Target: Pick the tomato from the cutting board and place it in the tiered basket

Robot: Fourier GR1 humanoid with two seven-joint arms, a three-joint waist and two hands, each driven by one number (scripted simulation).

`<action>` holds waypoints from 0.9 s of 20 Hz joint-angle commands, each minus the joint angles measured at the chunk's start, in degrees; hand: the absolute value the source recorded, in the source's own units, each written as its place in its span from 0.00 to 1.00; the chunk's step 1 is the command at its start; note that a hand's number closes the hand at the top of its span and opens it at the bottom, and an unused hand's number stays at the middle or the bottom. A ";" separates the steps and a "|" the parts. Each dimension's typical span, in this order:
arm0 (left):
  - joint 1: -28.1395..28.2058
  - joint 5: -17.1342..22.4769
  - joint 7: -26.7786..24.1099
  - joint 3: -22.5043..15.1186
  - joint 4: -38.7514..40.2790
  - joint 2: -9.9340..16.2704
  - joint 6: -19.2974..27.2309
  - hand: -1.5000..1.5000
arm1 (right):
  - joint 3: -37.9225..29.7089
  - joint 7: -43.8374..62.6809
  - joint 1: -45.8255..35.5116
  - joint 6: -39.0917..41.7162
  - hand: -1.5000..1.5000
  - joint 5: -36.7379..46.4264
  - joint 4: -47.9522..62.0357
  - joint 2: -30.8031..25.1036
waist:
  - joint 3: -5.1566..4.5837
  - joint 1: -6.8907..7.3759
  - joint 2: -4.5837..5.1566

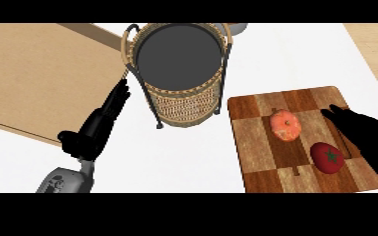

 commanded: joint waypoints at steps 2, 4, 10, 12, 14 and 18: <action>-0.35 -0.66 2.57 0.06 2.33 -1.81 0.96 0.50 | 0.00 0.37 1.55 2.02 0.00 4.89 5.40 0.23 | -0.48 0.00 0.59; 1.75 -1.34 1.88 0.19 1.92 -1.44 0.66 0.50 | 3.56 1.05 1.39 1.03 0.00 8.61 6.64 4.09 | -0.49 0.30 0.57; 3.00 -3.07 2.24 1.05 -0.13 -1.92 -0.59 0.50 | 2.78 -4.38 6.01 -0.30 0.00 13.88 8.80 10.68 | -0.48 0.13 0.45; -0.97 -2.25 4.24 3.09 1.12 -2.36 -1.30 0.50 | -0.30 -11.73 9.66 -1.67 0.00 16.41 11.54 8.95 | -0.47 -0.15 0.46; 1.85 -1.04 -1.45 5.06 5.66 -0.68 -4.98 0.50 | 2.24 -10.72 5.13 -2.92 0.00 20.25 17.07 12.68 | -0.49 0.22 0.56; 0.07 -3.28 1.37 4.55 3.73 -3.38 -3.46 0.50 | -1.04 -8.51 2.93 2.54 0.00 19.50 18.65 15.80 | -0.50 0.19 0.54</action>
